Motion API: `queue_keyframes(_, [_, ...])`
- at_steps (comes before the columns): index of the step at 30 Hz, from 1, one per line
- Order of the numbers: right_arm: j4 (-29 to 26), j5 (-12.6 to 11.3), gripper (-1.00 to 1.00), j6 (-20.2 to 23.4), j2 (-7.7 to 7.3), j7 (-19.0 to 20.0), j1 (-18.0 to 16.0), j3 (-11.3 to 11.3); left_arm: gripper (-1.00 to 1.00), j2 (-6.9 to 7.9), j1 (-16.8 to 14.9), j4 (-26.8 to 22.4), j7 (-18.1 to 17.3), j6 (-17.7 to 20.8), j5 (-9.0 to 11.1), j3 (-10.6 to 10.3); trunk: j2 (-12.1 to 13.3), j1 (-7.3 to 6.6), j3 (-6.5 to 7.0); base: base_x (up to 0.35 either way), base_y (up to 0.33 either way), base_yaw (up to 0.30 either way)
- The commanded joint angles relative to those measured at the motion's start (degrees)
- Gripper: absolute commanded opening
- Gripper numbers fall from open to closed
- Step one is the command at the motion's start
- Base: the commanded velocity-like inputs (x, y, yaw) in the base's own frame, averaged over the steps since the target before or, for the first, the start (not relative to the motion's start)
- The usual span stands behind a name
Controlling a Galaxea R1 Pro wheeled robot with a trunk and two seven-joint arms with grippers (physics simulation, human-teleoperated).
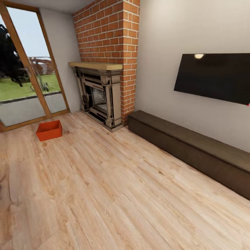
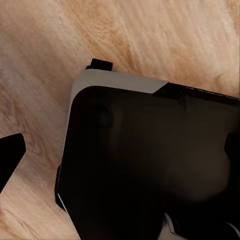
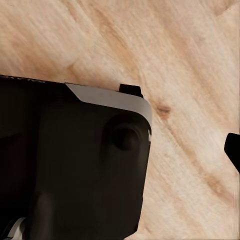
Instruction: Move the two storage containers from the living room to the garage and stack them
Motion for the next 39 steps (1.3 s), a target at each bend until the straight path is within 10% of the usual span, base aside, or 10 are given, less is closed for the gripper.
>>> queue_keyframes(1, [0.2, -0.5, 1.0, -0.3, 0.04, -0.1, -0.1, 0.5, 1.0, -0.01, -0.1, 0.1, 0.0, -0.2, 0.4, -0.1, 0.0, 0.04, -0.06, 0.322, 0.0, 0.269])
queue_keyframes(39, [0.2, -0.5, 1.0, -0.3, 0.04, -0.1, -0.1, 0.5, 1.0, -0.01, -0.1, 0.1, 0.0, -0.2, 0.4, -0.1, 0.0, 0.04, -0.06, 0.322, 0.0, 0.269])
